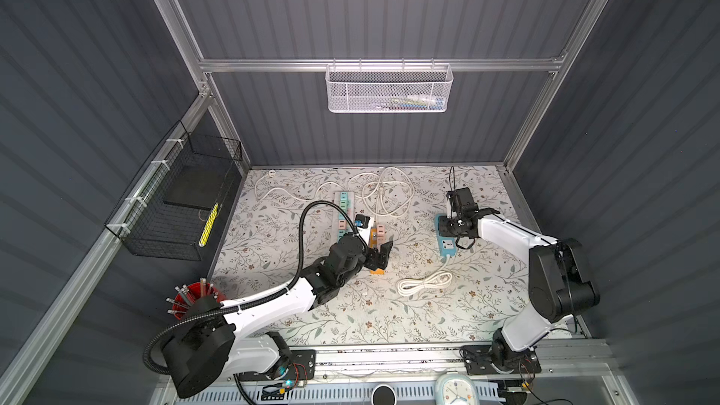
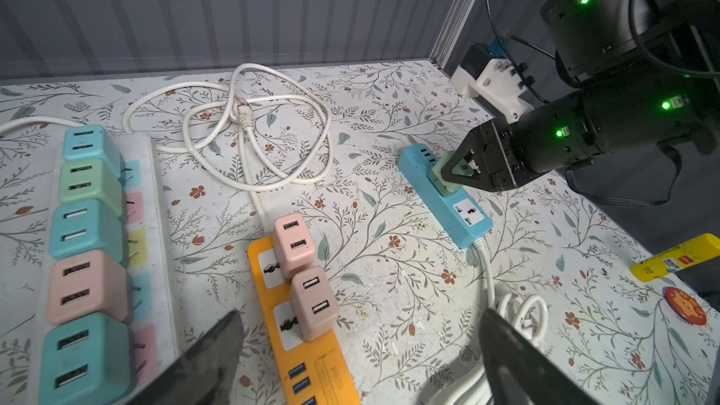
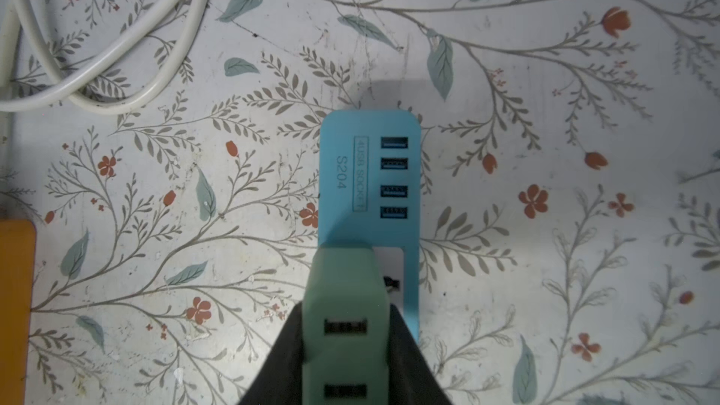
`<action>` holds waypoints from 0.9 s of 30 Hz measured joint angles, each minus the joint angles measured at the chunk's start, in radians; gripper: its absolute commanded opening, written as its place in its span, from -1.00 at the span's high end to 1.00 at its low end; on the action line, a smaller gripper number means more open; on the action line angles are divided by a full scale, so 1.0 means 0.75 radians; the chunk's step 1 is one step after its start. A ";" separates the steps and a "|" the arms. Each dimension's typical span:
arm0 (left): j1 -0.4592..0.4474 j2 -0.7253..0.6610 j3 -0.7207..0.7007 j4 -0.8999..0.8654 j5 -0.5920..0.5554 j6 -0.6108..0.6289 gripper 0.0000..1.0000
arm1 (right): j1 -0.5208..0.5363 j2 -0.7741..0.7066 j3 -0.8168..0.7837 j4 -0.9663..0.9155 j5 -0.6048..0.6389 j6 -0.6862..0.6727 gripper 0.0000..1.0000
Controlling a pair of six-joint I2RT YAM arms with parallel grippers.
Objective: Insert plugs into power strip
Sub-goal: Insert the plug into the socket.
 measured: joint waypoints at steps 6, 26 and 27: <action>0.005 0.000 0.000 0.001 0.000 0.000 -0.88 | 0.063 0.004 0.000 -0.001 0.055 0.072 0.67; 0.010 -0.058 -0.042 0.022 0.007 0.024 -0.90 | 0.204 0.091 0.035 -0.083 0.128 0.128 -0.22; 0.011 -0.058 -0.042 0.022 0.010 0.024 -0.90 | 0.204 0.076 0.035 -0.100 0.114 0.128 -0.24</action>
